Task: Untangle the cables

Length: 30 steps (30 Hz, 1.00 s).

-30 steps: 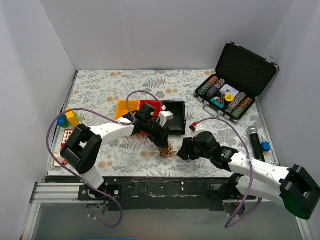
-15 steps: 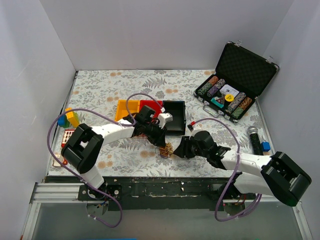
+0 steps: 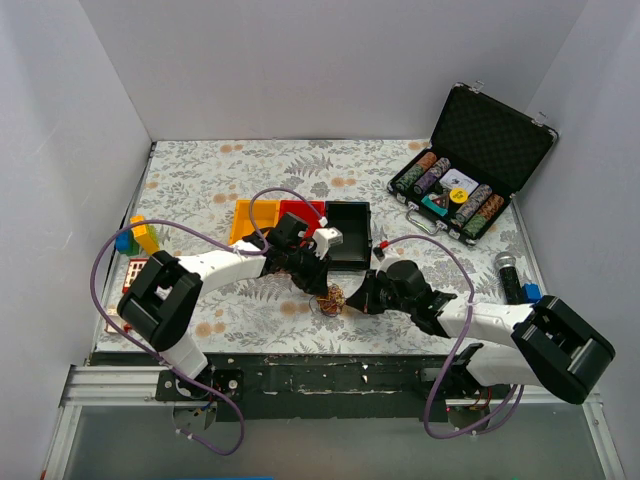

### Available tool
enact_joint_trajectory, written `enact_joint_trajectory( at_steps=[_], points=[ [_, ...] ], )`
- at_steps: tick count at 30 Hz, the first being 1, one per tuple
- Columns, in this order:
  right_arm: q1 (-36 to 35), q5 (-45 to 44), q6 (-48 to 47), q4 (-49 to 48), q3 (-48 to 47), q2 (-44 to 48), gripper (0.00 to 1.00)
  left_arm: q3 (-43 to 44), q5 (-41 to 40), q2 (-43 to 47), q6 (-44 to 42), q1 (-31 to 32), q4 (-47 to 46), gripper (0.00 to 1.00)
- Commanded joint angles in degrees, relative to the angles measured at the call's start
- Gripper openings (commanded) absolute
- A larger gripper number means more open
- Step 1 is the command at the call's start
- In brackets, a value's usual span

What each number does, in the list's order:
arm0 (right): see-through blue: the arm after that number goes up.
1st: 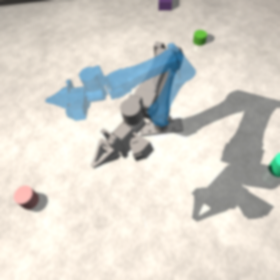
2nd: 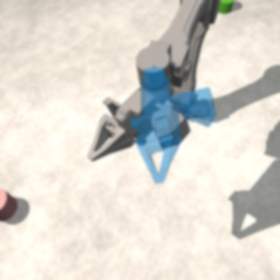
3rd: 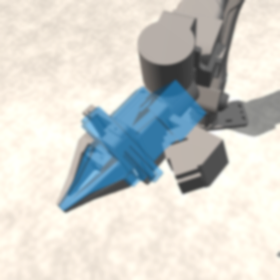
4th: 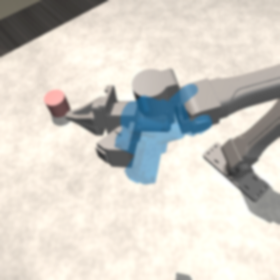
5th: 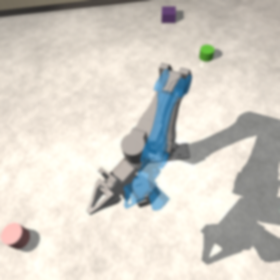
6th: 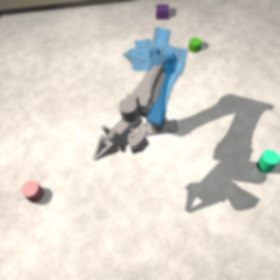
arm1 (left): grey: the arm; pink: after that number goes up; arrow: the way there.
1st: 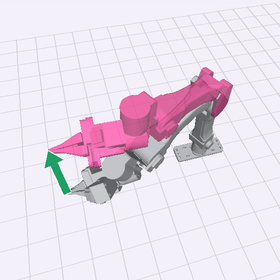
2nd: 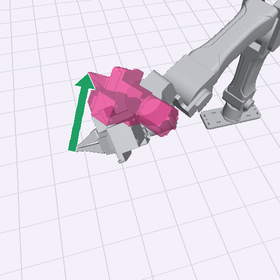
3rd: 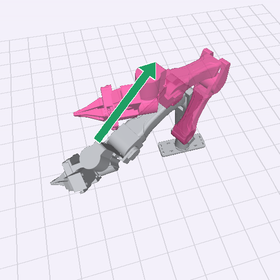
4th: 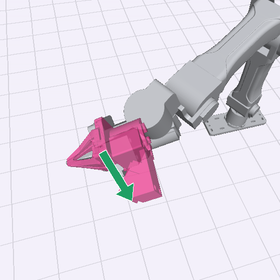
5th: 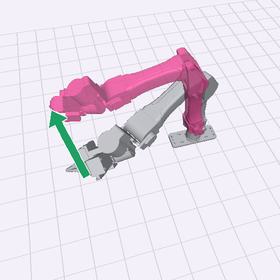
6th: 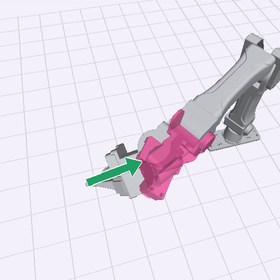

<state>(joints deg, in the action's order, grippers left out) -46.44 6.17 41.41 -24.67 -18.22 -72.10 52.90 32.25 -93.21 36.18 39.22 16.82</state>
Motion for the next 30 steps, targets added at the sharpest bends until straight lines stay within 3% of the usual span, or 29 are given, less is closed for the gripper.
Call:
enact_joint_trajectory(
  at_steps=[1, 10, 15, 18, 20, 24, 30],
  points=[
    [0.29, -1.16, 0.43, -2.5, 0.02, 3.27, 0.01, -1.4, -0.61, 4.09, -1.38, 0.33, 1.02, 0.23],
    [0.38, -8.17, -0.54, 5.85, 2.13, 12.06, 0.01, -3.07, -5.17, 6.37, -3.92, 0.24, 2.07, 0.2],
    [1.26, -6.71, -0.19, 5.43, 3.63, 12.95, 0.02, -4.56, -5.97, 8.57, -5.07, 0.15, 2.43, 0.2],
    [1.35, -3.81, 0.16, 2.0, 2.14, 10.05, 0.28, -4.65, -5.36, 8.48, -4.72, 0.15, 2.25, 0.2],
    [1.26, -2.49, 0.08, -0.72, 1.17, 8.47, 0.36, -4.3, -5.18, 8.13, -4.54, 0.06, 2.25, 0.2],
    [1.35, 0.06, -1.06, -3.72, -0.94, 4.43, 0.46, -4.04, -5.18, 7.95, -4.63, 0.06, 2.17, 0.21],
    [1.35, 3.05, 0.34, -10.04, -1.65, -1.64, 0.47, -3.95, -5.62, 7.69, -5.25, 0.06, 2.08, 0.21]
  ],
)
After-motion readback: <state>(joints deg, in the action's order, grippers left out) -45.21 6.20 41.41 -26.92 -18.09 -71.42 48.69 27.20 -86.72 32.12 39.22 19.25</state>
